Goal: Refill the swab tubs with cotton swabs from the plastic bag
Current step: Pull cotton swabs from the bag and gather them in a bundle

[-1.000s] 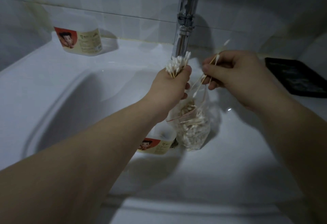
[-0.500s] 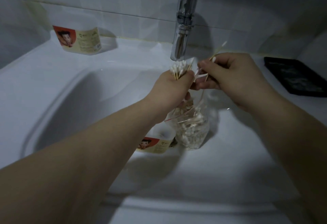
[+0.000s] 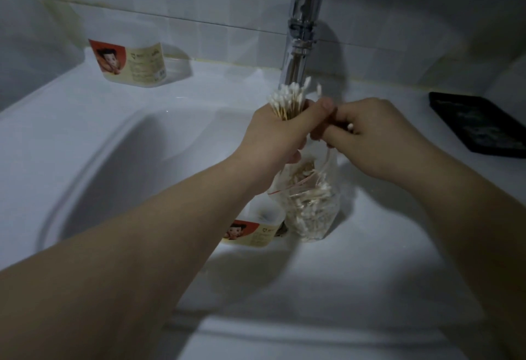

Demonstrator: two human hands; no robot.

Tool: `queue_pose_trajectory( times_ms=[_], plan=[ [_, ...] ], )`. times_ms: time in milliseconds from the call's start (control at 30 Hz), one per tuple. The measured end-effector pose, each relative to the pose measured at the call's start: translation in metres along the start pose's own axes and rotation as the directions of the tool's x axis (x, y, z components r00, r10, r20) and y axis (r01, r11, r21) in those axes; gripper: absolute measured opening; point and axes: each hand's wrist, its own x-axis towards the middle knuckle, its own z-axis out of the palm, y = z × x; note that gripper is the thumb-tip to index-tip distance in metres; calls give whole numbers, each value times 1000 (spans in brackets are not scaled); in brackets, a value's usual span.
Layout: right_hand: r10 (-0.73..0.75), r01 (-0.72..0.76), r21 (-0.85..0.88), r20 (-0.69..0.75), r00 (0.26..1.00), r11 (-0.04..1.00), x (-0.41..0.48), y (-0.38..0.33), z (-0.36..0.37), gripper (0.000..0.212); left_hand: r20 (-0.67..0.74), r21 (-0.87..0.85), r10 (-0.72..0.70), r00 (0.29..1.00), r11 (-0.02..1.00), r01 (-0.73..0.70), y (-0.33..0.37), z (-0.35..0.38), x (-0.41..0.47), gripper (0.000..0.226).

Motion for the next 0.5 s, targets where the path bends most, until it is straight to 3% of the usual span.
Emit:
queue_pose_trajectory(
  times_ms=[167, 333, 400, 500],
  plan=[
    [-28, 37, -124, 70, 997, 992, -2, -5, -1, 18, -24, 13, -22, 999, 1000, 22, -3, 0, 0, 21],
    [33, -30, -58, 54, 998, 998, -3, -6, -3, 15, -90, -7, -55, 994, 998, 55, 0, 3, 1, 24],
    [99, -99, 56, 3, 995, 994, -1, -5, -2, 27, -136, -61, -86, 987, 995, 78, 2, 2, 2, 24],
    [242, -195, 433, -55, 969, 880, 4, -3, -4, 32, -138, -59, -111, 984, 993, 104, 3, 3, 2, 21]
  ],
)
